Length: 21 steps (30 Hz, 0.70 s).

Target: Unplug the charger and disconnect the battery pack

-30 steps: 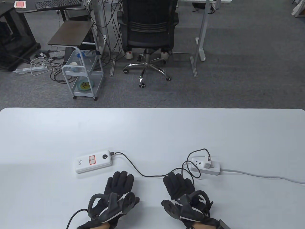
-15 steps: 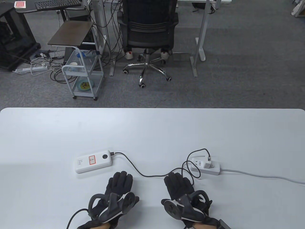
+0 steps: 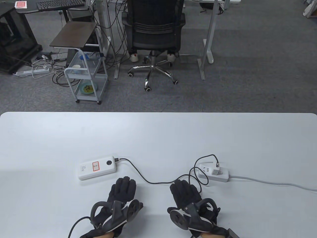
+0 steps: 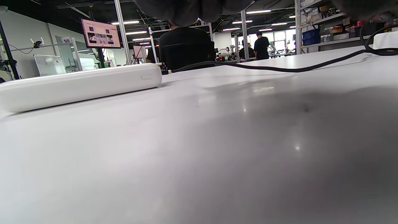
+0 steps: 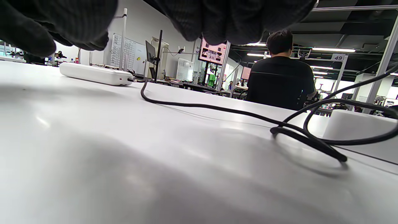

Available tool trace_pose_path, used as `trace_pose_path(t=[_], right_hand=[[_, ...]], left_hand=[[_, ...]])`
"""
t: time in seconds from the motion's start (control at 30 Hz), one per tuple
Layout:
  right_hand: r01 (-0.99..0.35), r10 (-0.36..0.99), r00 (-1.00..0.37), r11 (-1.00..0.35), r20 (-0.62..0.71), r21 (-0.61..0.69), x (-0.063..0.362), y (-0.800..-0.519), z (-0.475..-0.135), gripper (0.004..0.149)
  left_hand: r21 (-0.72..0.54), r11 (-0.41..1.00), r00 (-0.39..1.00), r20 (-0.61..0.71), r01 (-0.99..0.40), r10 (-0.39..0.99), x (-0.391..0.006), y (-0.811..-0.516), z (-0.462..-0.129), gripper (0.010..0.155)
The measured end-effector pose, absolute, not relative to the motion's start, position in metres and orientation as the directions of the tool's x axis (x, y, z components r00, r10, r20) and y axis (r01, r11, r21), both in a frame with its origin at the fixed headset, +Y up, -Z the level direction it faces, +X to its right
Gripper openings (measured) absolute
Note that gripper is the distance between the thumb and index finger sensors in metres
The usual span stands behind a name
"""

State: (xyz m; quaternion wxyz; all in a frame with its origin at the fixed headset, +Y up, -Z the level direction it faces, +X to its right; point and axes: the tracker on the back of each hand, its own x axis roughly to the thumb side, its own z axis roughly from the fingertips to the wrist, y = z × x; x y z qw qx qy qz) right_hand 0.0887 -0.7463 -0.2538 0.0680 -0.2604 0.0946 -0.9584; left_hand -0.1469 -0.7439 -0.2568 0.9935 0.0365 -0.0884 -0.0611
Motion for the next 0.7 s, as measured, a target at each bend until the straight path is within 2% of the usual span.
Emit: trace_pose_path(t=[0.5, 0.63, 0.7], right_hand=[[0.089, -0.197, -0.846, -0.968, 0.495, -0.233, 0.087, -0.746, -0.252, 0.078], [0.086, -0.198, -0.843, -0.967, 0.499, -0.239, 0.087, -0.744, -0.251, 0.078], [0.076, -0.189, -0.845, -0.969, 0.5, -0.236, 0.088, -0.744, -0.252, 0.078]], left_hand=[[0.081, 0.983, 0.976, 0.127, 0.168, -0.177, -0.146, -0.746, -0.259, 0.085], [0.099, 0.987, 0.987, 0.091, 0.124, -0.133, -0.152, -0.741, -0.265, 0.084], [0.1, 0.988, 0.992, 0.048, 0.114, -0.12, -0.164, -0.733, -0.278, 0.084]])
